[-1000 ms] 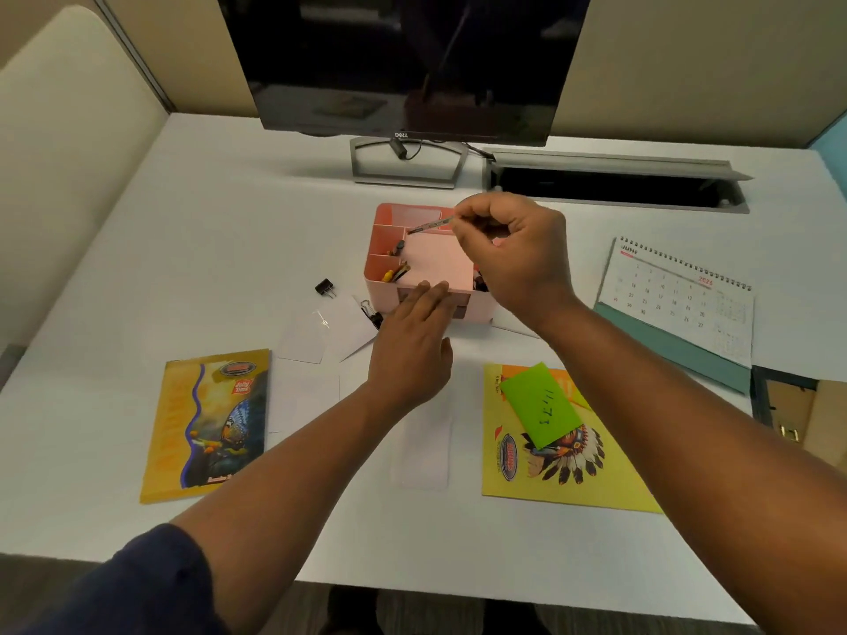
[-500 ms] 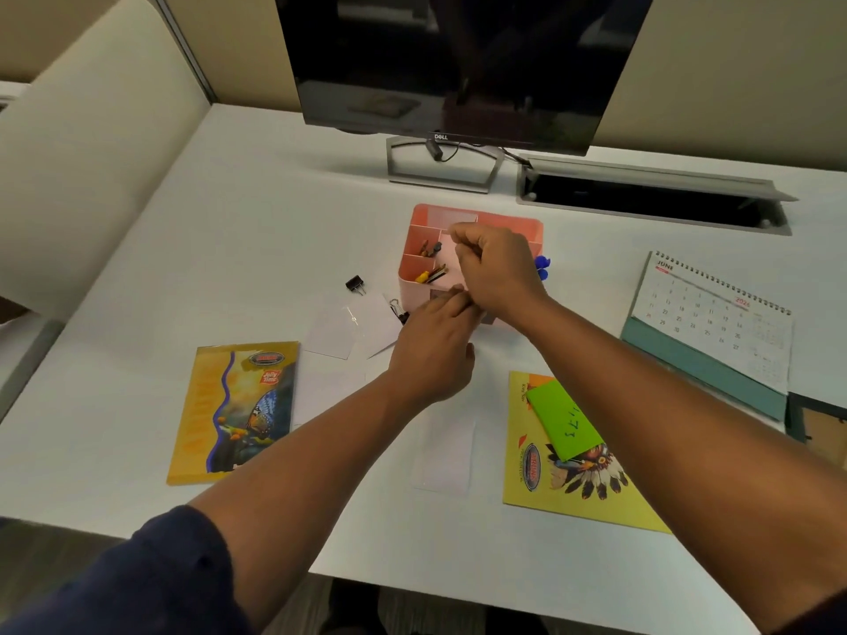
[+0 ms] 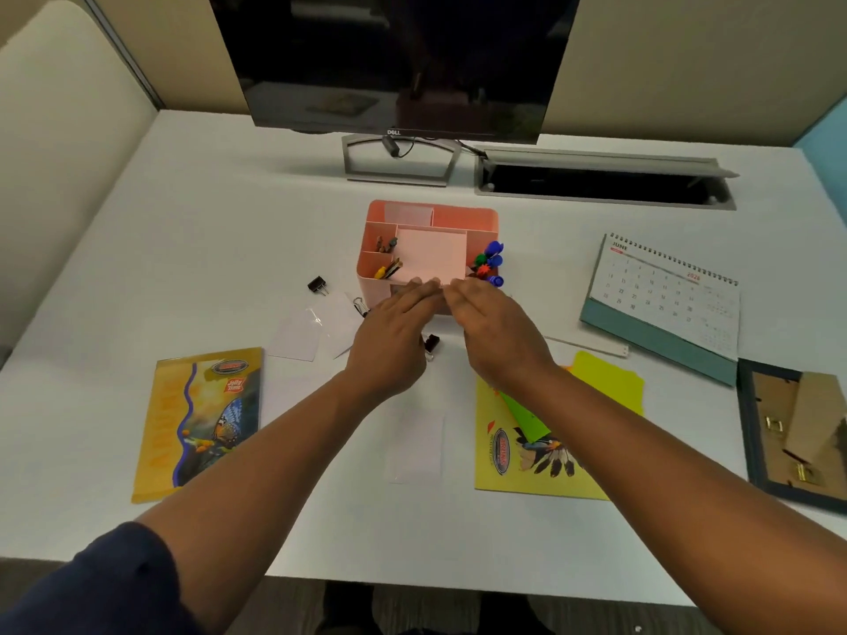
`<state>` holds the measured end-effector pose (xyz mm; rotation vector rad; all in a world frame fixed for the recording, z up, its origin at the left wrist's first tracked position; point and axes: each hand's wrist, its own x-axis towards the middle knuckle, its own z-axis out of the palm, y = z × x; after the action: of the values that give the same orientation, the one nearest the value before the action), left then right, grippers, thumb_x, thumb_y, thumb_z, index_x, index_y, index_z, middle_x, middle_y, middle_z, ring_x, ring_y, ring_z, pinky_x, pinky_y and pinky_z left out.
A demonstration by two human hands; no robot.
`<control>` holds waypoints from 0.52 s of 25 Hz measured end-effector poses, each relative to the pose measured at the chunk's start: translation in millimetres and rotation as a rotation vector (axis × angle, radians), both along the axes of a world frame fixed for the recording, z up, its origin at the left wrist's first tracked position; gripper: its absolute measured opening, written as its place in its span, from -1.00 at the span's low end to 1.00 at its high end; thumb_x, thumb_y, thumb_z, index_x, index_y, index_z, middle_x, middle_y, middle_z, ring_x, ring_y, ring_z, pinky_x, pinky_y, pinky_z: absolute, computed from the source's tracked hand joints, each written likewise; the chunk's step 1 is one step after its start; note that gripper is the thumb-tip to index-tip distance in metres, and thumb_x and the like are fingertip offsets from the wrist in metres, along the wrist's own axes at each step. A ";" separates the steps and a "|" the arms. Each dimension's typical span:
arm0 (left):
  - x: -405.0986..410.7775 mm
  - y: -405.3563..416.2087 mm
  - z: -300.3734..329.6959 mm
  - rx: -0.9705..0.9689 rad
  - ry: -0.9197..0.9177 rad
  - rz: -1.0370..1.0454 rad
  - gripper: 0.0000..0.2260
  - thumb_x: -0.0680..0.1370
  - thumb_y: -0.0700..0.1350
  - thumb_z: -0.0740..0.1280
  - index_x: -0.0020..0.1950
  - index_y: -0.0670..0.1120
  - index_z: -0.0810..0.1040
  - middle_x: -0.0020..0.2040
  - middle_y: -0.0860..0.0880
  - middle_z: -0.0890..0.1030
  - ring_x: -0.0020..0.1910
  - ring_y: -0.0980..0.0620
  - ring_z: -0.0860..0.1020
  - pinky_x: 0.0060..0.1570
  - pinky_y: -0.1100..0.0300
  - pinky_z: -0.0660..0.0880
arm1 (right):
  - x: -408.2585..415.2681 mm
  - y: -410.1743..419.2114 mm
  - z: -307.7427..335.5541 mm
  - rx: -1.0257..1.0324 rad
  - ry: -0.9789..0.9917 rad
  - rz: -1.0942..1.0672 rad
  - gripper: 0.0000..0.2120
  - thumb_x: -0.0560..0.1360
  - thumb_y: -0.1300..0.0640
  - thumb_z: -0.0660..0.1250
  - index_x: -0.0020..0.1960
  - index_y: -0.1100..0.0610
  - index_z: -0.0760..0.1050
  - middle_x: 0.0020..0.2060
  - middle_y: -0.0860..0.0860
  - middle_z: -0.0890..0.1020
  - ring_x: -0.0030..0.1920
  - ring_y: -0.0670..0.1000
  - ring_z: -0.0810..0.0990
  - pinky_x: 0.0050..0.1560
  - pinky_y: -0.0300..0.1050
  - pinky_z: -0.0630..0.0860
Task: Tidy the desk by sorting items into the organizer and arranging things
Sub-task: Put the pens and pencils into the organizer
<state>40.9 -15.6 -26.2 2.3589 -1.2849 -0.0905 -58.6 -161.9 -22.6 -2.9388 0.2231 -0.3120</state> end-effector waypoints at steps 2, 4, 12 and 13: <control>3.3 2.0 0.2 -0.004 0.010 -0.019 -0.34 0.42 -0.44 0.32 0.48 -0.02 0.42 0.51 -0.02 0.41 0.51 -0.07 0.34 0.43 -0.05 0.38 | -2.2 -0.6 -0.3 -0.041 0.010 0.019 -0.40 0.39 0.50 0.37 0.43 0.31 0.42 0.36 0.24 0.53 0.39 0.23 0.48 0.39 -0.02 0.21; 3.4 1.9 1.1 -0.014 0.013 -0.028 -0.35 0.43 -0.44 0.32 0.48 -0.01 0.43 0.50 -0.01 0.41 0.51 -0.07 0.35 0.41 -0.05 0.40 | -4.9 -0.6 2.0 -0.054 0.055 0.034 -0.40 0.43 0.48 0.30 0.47 0.31 0.36 0.42 0.24 0.46 0.48 0.23 0.38 0.45 -0.04 0.11; -11.9 2.9 -17.3 0.104 -0.135 -0.031 -0.75 0.52 -0.24 0.39 0.19 -0.08 0.59 0.59 -0.12 0.26 0.57 -0.19 0.21 0.39 -0.15 0.40 | -45.5 -5.2 -8.0 0.199 0.094 -0.098 -0.49 0.56 0.34 0.25 0.50 0.18 0.36 0.48 0.11 0.42 0.51 0.12 0.31 0.50 -0.11 0.09; -19.3 2.7 -20.7 0.102 -0.147 -0.023 -0.78 0.52 -0.22 0.40 0.16 -0.09 0.61 0.58 -0.15 0.27 0.56 -0.22 0.21 0.38 -0.17 0.39 | -56.2 -10.9 -9.0 0.291 0.110 -0.190 -0.53 0.58 0.28 0.25 0.48 0.15 0.39 0.46 0.07 0.44 0.49 0.08 0.33 0.50 -0.11 0.14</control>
<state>21.6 -12.9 -46.9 2.4769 -1.4075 0.0110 -114.8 -172.8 -31.6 -2.6524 0.5183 -0.1297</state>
